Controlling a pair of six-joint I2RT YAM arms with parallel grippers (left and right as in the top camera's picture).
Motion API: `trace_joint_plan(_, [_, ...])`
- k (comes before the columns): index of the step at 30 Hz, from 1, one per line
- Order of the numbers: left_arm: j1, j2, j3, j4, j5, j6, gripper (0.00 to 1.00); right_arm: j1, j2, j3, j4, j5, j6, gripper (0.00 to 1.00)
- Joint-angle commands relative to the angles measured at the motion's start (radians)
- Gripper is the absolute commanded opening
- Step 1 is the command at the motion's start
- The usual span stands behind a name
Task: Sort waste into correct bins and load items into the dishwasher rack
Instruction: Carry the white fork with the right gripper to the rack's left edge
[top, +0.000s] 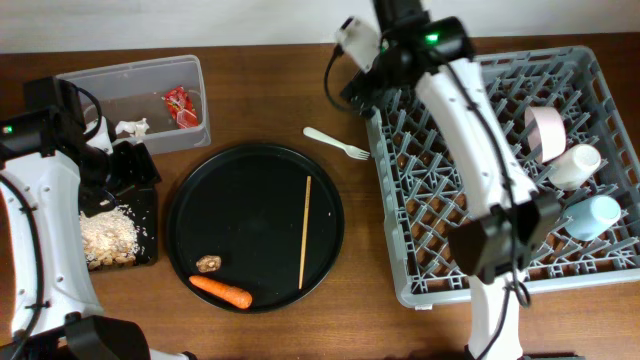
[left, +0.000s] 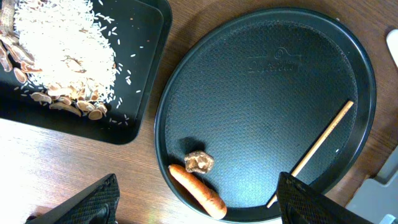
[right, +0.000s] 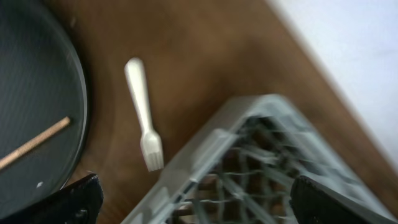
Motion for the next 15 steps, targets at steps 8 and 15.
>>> trace_joint_plan(8, [-0.005,-0.006,0.001,0.002,0.003,0.002,0.8,0.062,0.158,-0.01,-0.068,-0.061,-0.067,0.99])
trace_joint_plan(15, [-0.005,-0.006,0.001,0.002,0.003,0.002,0.8,0.08,0.222,-0.031,-0.082,-0.061,-0.066,0.99])
